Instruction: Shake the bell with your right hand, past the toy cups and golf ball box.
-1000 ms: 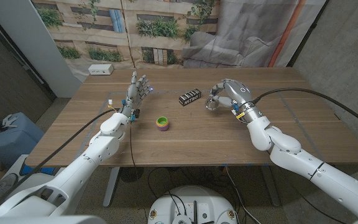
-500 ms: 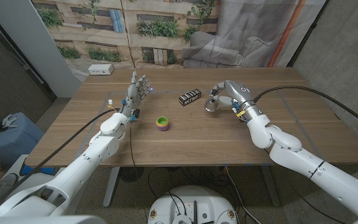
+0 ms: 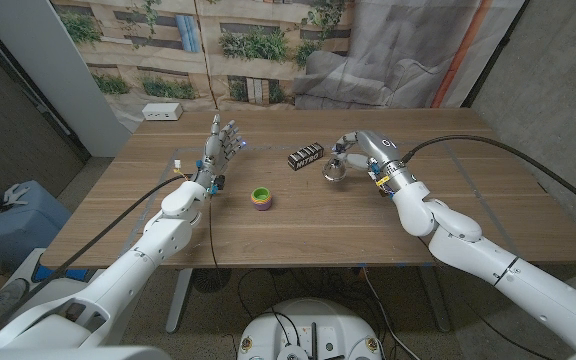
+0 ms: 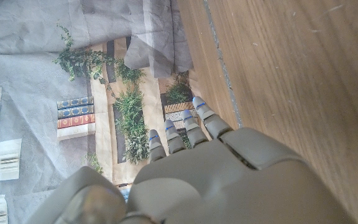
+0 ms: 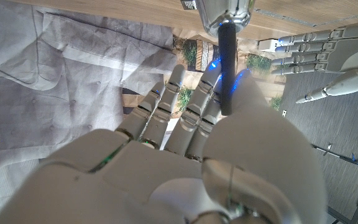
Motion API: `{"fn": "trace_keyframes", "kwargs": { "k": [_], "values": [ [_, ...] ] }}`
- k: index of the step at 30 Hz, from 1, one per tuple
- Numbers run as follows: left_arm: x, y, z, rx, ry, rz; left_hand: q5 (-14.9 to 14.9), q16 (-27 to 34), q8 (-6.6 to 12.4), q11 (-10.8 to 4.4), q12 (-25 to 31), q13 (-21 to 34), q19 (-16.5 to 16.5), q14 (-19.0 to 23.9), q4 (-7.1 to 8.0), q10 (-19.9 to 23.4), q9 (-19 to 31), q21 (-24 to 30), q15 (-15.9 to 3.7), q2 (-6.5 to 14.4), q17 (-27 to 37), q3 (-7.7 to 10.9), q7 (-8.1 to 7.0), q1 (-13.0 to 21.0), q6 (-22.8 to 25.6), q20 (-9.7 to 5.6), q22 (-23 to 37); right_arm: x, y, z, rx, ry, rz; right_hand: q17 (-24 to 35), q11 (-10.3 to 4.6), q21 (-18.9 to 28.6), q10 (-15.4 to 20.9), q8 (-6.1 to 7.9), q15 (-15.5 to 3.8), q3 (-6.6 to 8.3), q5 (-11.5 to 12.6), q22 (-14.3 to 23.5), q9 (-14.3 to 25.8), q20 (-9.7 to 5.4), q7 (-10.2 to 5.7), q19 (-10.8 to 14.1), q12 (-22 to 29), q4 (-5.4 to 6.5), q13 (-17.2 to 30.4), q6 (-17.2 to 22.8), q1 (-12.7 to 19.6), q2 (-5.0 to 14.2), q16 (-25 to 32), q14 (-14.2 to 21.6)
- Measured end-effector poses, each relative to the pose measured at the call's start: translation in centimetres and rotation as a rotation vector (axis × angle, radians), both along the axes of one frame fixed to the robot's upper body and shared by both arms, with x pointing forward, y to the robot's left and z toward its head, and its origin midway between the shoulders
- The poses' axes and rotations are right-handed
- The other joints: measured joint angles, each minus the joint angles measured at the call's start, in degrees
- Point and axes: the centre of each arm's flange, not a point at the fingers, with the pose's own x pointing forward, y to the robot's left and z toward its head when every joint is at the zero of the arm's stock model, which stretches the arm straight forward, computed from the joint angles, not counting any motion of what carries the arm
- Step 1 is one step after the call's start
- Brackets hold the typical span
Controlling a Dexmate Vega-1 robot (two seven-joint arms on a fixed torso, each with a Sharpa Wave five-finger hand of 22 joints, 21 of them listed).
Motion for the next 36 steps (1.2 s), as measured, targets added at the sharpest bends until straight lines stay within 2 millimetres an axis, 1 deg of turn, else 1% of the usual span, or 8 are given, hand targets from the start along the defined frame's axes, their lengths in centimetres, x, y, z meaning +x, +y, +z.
{"fn": "trace_keyframes", "kwargs": {
  "k": [6, 8, 24, 28, 36],
  "values": [
    [0.0, 0.0, 0.0, 0.000, 0.000, 0.000, 0.0, 0.0, 0.00, 0.00, 0.0, 0.0, 0.0, 0.0, 0.00, 0.0, 0.0, 0.0, 0.00, 0.0, 0.0, 0.00, 0.00, 0.0, 0.0, 0.00, 0.0, -0.1, 0.8, 0.0, -0.017, 0.007, -0.001, 0.0, 0.00, 0.0, 0.0, 0.00, 0.00, -0.16, 0.0, 0.0, 0.0, -0.22, 0.00, 0.2, 0.0, 0.15, 0.0, 0.0, 0.0, -0.01, 0.0, 0.0],
    [0.0, 0.0, 0.0, 0.000, 0.000, 0.000, 0.0, 0.0, 0.00, 0.00, 0.0, 0.0, 0.0, 0.0, 0.00, 0.0, 0.0, 0.0, 0.00, 0.0, 0.0, 0.00, 0.00, 0.0, 0.0, 0.00, 0.0, -0.1, 1.2, 0.0, -0.023, 0.012, -0.002, 0.0, 0.00, 0.0, 0.0, 0.00, 0.00, -0.16, 0.0, 0.0, 0.0, -0.31, 0.00, 0.3, 0.0, 0.16, 0.1, 0.0, -1.0, -0.21, 0.0, 0.0],
    [0.0, 0.0, 0.0, 0.000, 0.000, -0.001, 0.0, 0.0, 0.00, 0.00, 0.0, 0.0, 0.0, 0.0, 0.00, 0.0, 0.0, 0.0, 0.00, 0.0, 0.0, 0.00, 0.00, 0.0, 0.0, 0.00, 0.0, 0.1, 3.4, 0.3, -0.060, 0.053, -0.002, 0.0, 0.00, 0.0, 0.0, 0.00, 0.00, -0.31, 0.0, 0.0, -0.1, -0.30, 0.20, 0.3, -0.2, 0.31, 0.0, -0.2, -1.0, -0.23, -0.5, 0.0],
    [0.0, 0.0, 0.0, 0.000, 0.000, -0.001, 0.0, 0.0, 0.00, 0.00, 0.0, 0.0, 0.0, 0.0, 0.00, 0.0, 0.0, 0.0, 0.00, 0.0, 0.0, 0.00, 0.00, 0.0, 0.0, 0.00, 0.0, 0.2, 3.8, 0.3, -0.067, 0.058, 0.000, 0.0, 0.00, 0.0, 0.0, -0.22, 0.01, -0.31, 0.2, 0.0, -0.1, -0.30, 0.20, 0.3, -0.2, 0.31, 0.0, -0.2, -1.0, -0.23, -0.5, 0.0],
    [0.0, 0.0, 0.0, 0.000, 0.000, 0.000, 0.0, 0.0, 0.00, 0.00, 0.0, 0.0, 0.0, 0.0, 0.00, 0.0, 0.0, 0.0, 0.00, 0.0, 0.0, 0.00, 0.00, 0.0, 0.0, 0.00, 0.0, 0.7, 4.6, 0.1, -0.083, 0.077, -0.011, 0.0, 0.00, 0.0, 0.0, -0.22, 0.01, -0.31, 0.2, 0.0, -0.1, -0.09, 0.20, 0.1, -0.4, 0.31, 0.0, -0.2, -1.0, -0.22, -0.5, 0.0]
  ]
}}
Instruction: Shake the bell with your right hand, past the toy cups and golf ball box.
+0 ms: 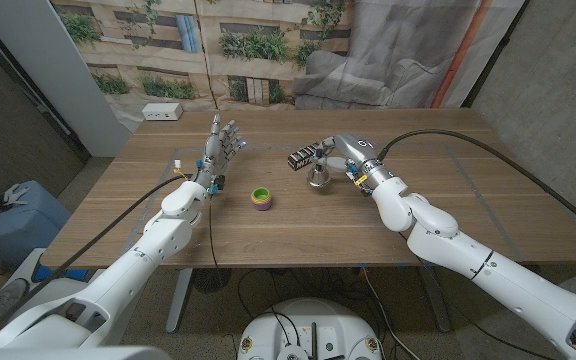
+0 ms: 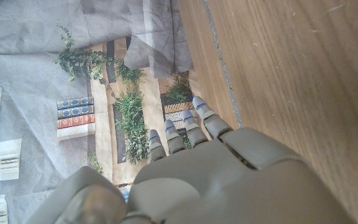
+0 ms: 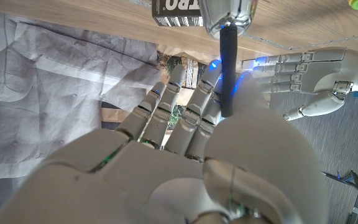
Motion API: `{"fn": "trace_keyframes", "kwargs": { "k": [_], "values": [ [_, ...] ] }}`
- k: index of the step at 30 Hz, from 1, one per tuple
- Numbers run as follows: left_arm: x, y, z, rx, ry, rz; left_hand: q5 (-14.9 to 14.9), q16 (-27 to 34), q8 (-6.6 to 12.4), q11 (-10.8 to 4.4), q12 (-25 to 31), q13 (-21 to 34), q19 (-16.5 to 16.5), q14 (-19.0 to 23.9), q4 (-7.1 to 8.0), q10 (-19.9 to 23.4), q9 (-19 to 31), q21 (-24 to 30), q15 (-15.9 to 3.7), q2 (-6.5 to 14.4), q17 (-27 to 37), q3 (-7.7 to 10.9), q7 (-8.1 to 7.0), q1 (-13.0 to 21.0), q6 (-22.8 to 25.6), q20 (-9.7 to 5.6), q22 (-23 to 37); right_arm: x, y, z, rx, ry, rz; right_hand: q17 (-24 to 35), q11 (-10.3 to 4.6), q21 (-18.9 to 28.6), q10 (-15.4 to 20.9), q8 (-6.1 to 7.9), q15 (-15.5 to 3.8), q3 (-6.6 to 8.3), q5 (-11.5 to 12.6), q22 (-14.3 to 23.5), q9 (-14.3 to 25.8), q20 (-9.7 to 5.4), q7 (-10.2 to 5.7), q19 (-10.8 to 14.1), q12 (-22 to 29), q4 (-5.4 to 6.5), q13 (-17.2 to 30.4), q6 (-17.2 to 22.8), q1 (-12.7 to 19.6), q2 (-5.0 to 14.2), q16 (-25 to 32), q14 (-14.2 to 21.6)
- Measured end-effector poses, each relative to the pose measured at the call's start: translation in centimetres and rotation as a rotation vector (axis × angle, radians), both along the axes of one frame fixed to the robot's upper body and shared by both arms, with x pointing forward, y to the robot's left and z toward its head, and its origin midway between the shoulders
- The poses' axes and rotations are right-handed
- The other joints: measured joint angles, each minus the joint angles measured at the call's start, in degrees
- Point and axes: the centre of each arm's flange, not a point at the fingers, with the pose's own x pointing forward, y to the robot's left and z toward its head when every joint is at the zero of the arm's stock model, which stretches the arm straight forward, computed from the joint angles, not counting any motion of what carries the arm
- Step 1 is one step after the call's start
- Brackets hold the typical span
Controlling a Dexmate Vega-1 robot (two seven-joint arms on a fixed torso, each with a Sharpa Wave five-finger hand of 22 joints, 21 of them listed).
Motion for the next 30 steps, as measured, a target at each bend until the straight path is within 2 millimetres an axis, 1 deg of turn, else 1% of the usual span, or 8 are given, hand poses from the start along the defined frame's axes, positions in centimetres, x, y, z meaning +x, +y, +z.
{"fn": "trace_keyframes", "kwargs": {
  "k": [10, 13, 18, 30],
  "values": [
    [0.0, 0.0, 0.0, 0.000, 0.000, 0.000, 0.0, 0.0, 0.00, 0.00, 0.0, 0.0, 0.0, 0.0, 0.00, 0.0, 0.0, 0.0, 0.00, 0.0, 0.0, 0.00, 0.00, 0.0, 0.0, 0.00, 0.0, 0.6, 0.8, -0.6, -0.015, 0.021, -0.007, 0.0, 0.00, 0.0, 0.0, 0.00, 0.00, 0.00, 0.0, 0.0, 0.0, 0.00, 0.31, 0.0, 0.0, 0.00, 0.0, -0.3, -0.2, 0.23, 0.0, 0.0],
    [0.0, 0.0, 0.0, 0.000, 0.000, 0.000, 0.0, 0.0, 0.00, 0.00, 0.0, 0.0, 0.0, 0.0, 0.00, 0.0, 0.0, 0.0, 0.00, 0.0, 0.0, 0.00, 0.00, 0.0, 0.0, 0.00, 0.0, 0.7, 0.9, -0.7, -0.018, 0.026, -0.011, 0.0, 0.00, 0.0, 0.0, 0.00, 0.00, 0.00, 0.0, 0.0, 0.0, 0.00, 0.32, 0.0, 0.0, 0.00, 0.0, -0.3, -0.6, 0.61, 0.0, 0.0],
    [0.0, 0.0, 0.0, 0.000, 0.000, 0.000, 0.0, 0.0, 0.00, 0.00, 0.0, 0.0, 0.0, 0.0, 0.00, 0.0, 0.0, 0.0, 0.00, 0.0, 0.0, 0.00, 0.00, 0.0, 0.0, 0.00, 0.0, 1.0, 1.0, -1.0, -0.023, 0.032, -0.017, 0.0, 0.00, 0.0, 0.0, -0.21, 0.00, 0.00, 0.0, 0.0, 0.0, 0.00, 0.31, 0.0, 0.0, 0.00, 0.0, -0.3, -0.6, 0.61, 0.0, 0.0],
    [0.0, 0.0, 0.0, 0.000, 0.000, 0.001, 0.0, 0.0, 0.00, 0.00, 0.0, 0.0, 0.0, 0.0, 0.00, 0.0, 0.0, 0.0, 0.00, 0.0, 0.0, 0.00, 0.00, 0.0, 0.0, 0.00, 0.0, 1.4, 1.0, -1.3, -0.032, 0.044, -0.029, 0.0, 0.00, 0.0, 0.0, -0.21, 0.00, 0.00, 0.0, 0.0, 0.0, 0.00, 0.31, 0.0, 0.0, 0.00, 0.3, -0.3, -0.6, 0.59, 0.0, 0.0]
  ]
}}
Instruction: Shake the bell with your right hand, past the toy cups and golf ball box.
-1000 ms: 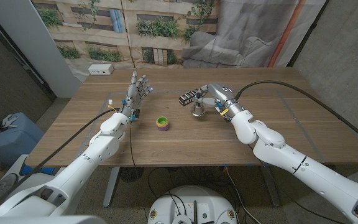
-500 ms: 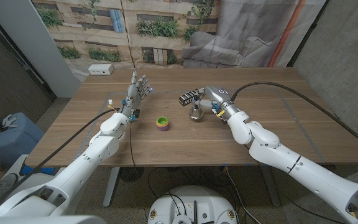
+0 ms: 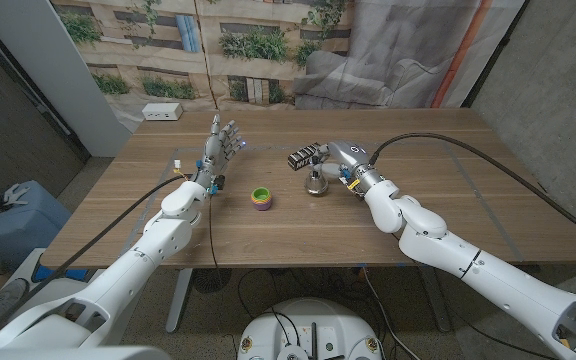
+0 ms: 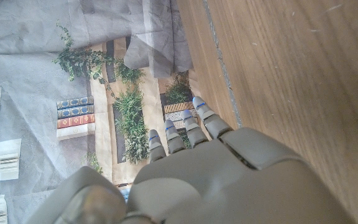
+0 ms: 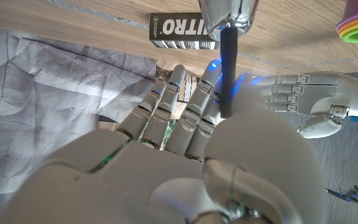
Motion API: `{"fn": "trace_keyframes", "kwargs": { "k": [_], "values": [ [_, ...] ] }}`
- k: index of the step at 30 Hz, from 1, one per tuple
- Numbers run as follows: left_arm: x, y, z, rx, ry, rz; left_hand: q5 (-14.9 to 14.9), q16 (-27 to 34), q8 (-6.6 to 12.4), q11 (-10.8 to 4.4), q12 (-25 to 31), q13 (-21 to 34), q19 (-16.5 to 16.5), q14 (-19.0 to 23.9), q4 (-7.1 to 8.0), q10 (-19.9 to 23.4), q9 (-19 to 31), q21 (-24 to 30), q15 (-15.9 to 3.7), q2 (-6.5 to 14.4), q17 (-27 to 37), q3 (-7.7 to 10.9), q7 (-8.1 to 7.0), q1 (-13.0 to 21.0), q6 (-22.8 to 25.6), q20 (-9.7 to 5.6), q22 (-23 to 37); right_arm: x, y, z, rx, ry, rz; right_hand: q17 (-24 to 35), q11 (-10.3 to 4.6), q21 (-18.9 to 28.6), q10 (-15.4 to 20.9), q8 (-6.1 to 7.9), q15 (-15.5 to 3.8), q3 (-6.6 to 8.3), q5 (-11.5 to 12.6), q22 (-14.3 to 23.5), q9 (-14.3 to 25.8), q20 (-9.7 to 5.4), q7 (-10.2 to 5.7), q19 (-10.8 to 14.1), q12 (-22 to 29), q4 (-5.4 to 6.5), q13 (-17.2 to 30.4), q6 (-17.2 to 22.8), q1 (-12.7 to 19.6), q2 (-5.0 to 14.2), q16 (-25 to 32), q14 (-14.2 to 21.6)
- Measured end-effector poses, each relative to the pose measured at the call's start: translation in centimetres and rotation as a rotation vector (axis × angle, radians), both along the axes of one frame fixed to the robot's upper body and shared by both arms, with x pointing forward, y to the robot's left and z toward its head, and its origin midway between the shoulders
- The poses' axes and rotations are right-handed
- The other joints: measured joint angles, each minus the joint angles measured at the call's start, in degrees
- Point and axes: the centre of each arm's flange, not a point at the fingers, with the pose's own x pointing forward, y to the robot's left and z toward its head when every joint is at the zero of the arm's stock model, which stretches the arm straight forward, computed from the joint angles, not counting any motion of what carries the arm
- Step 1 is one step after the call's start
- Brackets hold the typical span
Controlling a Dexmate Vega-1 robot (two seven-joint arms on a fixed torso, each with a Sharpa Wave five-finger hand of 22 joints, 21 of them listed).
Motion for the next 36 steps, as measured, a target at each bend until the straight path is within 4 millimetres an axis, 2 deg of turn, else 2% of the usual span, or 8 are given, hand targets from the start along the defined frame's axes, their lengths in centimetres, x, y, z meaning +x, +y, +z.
{"fn": "trace_keyframes", "kwargs": {
  "k": [21, 36],
  "values": [
    [-0.01, -0.02, 0.00, 0.000, 0.000, 0.000, 0.0, 0.0, 0.00, 0.00, 0.0, 0.0, 0.0, 0.0, 0.00, 0.0, 0.0, 0.0, 0.00, 0.0, 0.0, 0.00, 0.00, 0.0, 0.0, 0.00, 0.0, 0.31, -0.27, -0.44, -0.017, 0.014, -0.020, 0.1, 0.00, 0.0, 0.0, 0.00, 0.00, -0.16, 0.0, 0.0, 0.0, 0.00, 0.00, 0.0, -0.2, -0.16, 0.0, 0.0, 0.0, -0.01, 0.0, 0.0],
    [-0.01, -0.02, 0.01, 0.000, 0.000, -0.001, 0.0, 0.0, 0.00, 0.00, 0.0, 0.0, 0.0, 0.0, 0.00, 0.0, 0.0, 0.0, 0.00, 0.0, 0.0, 0.00, 0.00, 0.0, 0.0, 0.00, 0.0, 0.53, -0.46, -0.53, -0.023, 0.027, -0.036, 0.0, 0.29, 0.0, -1.3, -0.66, 0.00, -0.16, 0.0, 0.0, 0.0, 0.00, -0.01, 0.0, -0.6, -0.16, 0.0, -0.6, -0.2, -0.18, -0.5, 0.0]
  ]
}}
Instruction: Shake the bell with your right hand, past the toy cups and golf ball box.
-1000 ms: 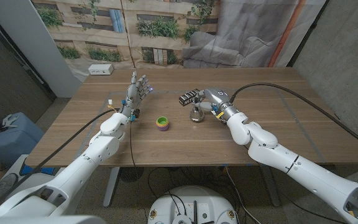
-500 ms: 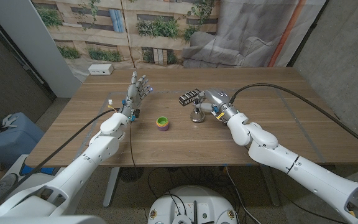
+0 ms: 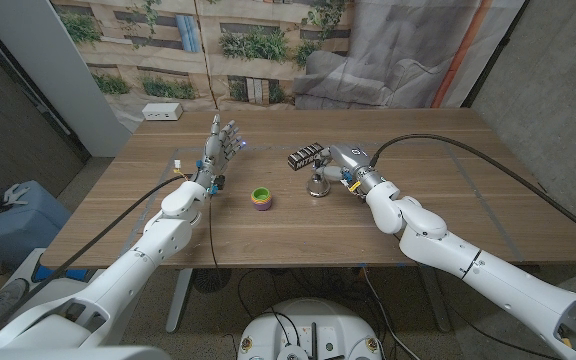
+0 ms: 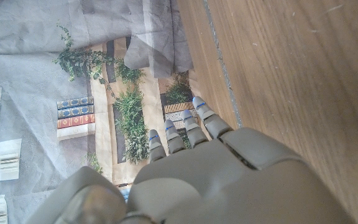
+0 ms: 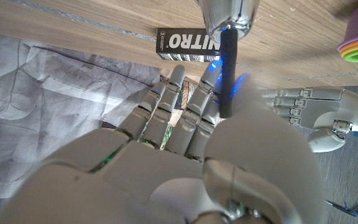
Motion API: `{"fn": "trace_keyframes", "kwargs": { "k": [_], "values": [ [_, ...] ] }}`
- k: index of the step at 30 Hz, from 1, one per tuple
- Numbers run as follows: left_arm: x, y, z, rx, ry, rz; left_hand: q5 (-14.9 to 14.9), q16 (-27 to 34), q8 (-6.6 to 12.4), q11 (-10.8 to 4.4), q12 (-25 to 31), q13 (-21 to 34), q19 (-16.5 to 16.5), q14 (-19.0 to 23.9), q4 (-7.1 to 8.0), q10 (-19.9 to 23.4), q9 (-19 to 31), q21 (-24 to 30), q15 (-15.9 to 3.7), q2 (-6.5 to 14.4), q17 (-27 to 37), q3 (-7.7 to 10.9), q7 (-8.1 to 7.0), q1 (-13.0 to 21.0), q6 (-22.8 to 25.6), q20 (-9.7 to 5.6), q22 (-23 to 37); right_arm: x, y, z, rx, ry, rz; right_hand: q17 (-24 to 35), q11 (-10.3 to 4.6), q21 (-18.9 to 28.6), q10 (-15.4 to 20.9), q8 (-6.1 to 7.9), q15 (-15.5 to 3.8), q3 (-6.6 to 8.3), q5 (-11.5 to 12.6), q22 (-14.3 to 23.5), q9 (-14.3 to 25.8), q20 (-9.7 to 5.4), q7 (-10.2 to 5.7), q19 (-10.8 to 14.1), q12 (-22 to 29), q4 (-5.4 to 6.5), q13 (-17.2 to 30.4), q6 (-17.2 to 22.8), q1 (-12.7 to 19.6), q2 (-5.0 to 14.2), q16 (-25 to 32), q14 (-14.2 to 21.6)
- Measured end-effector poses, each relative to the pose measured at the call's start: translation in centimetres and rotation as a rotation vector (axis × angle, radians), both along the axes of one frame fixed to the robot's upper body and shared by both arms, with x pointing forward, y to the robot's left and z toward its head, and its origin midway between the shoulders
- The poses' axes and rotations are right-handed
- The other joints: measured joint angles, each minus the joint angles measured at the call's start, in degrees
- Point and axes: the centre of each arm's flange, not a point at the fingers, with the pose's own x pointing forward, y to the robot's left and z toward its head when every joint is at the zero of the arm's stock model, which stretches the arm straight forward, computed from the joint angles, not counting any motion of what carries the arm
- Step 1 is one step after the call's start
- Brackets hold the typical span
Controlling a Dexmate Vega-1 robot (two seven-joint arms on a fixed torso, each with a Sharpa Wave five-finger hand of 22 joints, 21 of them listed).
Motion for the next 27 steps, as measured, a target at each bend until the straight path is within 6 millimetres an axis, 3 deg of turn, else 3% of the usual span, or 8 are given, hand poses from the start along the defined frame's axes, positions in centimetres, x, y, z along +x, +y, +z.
{"fn": "trace_keyframes", "kwargs": {
  "k": [11, 27],
  "values": [
    [0.00, 0.00, 0.00, 0.000, 0.000, 0.000, 0.0, 0.0, 0.00, 0.00, 0.0, 0.0, 0.0, 0.0, 0.00, 0.0, 0.0, 0.0, 0.00, 0.0, 0.0, 0.00, 0.00, 0.0, 0.0, 0.00, 0.0, 0.11, -0.01, -0.07, -0.001, 0.011, -0.003, 0.0, -0.09, 0.0, -0.5, 0.00, 0.21, 0.00, 0.0, 0.0, 0.1, -0.22, 0.09, -0.2, -0.5, 0.00, 0.3, -0.7, -0.4, 0.02, 0.0, -0.2],
    [0.00, 0.02, 0.01, 0.000, 0.000, 0.000, 0.0, 0.0, 0.00, 0.00, 0.0, 0.0, 0.0, 0.0, 0.00, 0.0, 0.0, 0.0, 0.00, 0.0, 0.0, 0.00, 0.00, 0.0, 0.0, 0.00, 0.0, 0.15, 0.15, -0.25, 0.003, 0.020, -0.003, 0.2, -0.11, 0.0, -2.6, -1.06, 0.41, -0.63, 0.0, 0.0, 0.1, 0.20, -0.11, -0.6, -0.9, -0.14, 0.8, -2.4, -1.8, -0.41, 0.0, -0.8]
  ]
}}
